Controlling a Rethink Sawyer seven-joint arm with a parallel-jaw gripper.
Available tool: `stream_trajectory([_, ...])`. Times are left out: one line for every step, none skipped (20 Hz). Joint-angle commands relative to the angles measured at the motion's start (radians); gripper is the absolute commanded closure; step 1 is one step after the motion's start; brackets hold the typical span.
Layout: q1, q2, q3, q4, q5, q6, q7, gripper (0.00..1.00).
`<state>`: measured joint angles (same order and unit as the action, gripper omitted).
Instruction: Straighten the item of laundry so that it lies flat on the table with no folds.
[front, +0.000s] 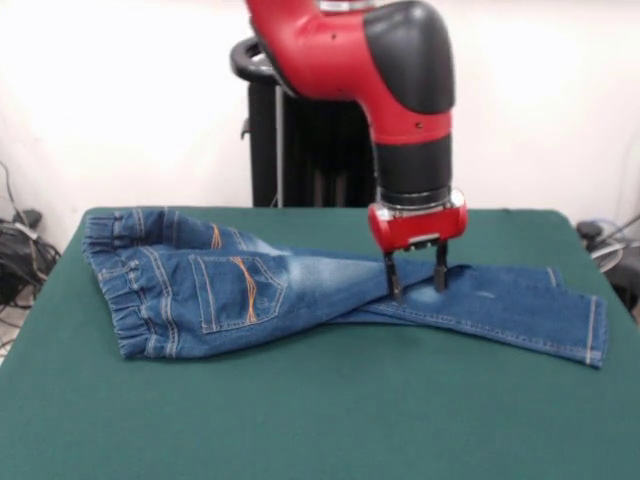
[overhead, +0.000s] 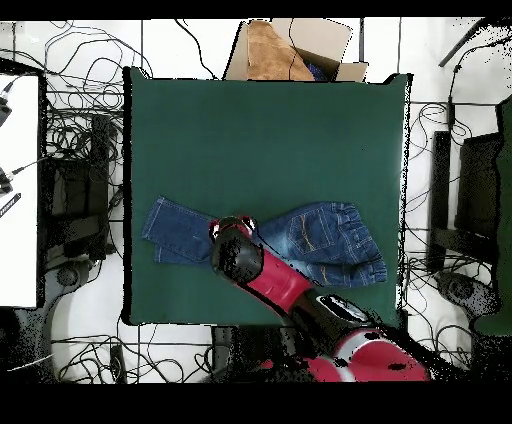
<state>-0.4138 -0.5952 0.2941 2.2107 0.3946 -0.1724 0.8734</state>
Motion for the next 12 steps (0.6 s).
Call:
stream_trajectory([0.131,-0.015,-0.159,-0.087,0.174,0.017,0.32,0.0])
stream_trajectory([0.147,-0.008,-0.16,-0.091,0.19,0.006,0.331,0.0])
stream_trajectory([0.164,-0.001,-0.162,-0.096,0.206,-0.006,0.343,0.0])
stream_trajectory([0.177,0.002,-0.166,-0.098,0.218,-0.009,0.348,0.0])
stream_trajectory([0.196,0.007,-0.17,-0.1,0.237,-0.015,0.356,0.0])
stream_trajectory([0.214,0.012,-0.173,-0.102,0.255,-0.022,0.364,0.0])
stream_trajectory([0.25,0.015,-0.193,-0.11,0.295,-0.015,0.364,0.0])
stream_trajectory([0.273,0.018,-0.203,-0.116,0.319,-0.011,0.364,0.0])
stream_trajectory([0.314,0.019,-0.228,-0.126,0.366,0.008,0.359,0.0])
stream_trajectory([0.335,0.019,-0.239,-0.132,0.389,0.016,0.357,0.0])
stream_trajectory([0.372,0.02,-0.259,-0.144,0.434,0.032,0.353,0.0])
stream_trajectory([0.382,0.019,-0.262,-0.15,0.448,0.034,0.355,0.0])
